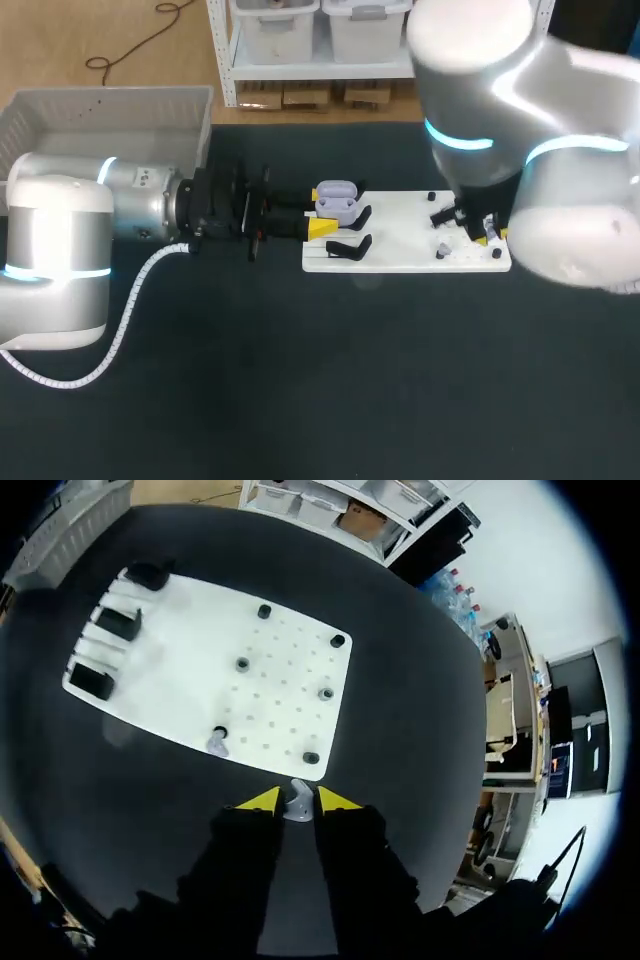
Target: Pick up each earbud case from the left stands, insert the matching earbuds, close the lid, and place the case in the box.
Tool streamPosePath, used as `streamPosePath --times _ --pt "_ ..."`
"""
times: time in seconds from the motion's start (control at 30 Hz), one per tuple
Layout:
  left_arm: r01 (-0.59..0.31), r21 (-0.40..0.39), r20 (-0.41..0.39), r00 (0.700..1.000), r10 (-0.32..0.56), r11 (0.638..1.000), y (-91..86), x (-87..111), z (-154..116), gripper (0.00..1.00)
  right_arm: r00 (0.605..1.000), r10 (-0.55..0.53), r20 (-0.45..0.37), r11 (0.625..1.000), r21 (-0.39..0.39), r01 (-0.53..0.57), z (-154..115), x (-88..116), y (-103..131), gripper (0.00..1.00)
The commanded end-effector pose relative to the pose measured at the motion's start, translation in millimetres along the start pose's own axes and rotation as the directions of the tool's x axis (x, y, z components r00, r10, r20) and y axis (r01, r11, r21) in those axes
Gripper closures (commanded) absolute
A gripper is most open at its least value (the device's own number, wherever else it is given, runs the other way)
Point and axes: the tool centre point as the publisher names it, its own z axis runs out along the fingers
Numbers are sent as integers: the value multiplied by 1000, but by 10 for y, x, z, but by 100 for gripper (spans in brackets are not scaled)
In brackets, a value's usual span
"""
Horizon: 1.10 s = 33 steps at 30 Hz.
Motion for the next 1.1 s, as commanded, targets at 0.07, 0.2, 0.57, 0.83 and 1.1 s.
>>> streamPosePath --times 0.07,0.2,0.57,0.83,1.1 --pt "-2 -5 1 1000 2 1000 -13 5 -1 100 997 39 -61 998 -44 -42 -567 32 13 100" --pt "-2 -5 1 1000 2 1000 -13 5 -1 100 989 80 -124 992 -85 -91 -824 72 125 100" --pt "-2 -5 1 1000 2 1000 -13 5 -1 100 987 106 -125 988 -102 -119 -1185 91 616 100" --pt "-2 -5 1 1000 2 1000 -13 5 -1 100 985 150 -83 979 -129 -160 -1191 72 671 100" --pt "-2 -5 1 1000 2 1000 -13 5 -1 100 985 150 -83 979 -129 -160 -1191 72 671 100"
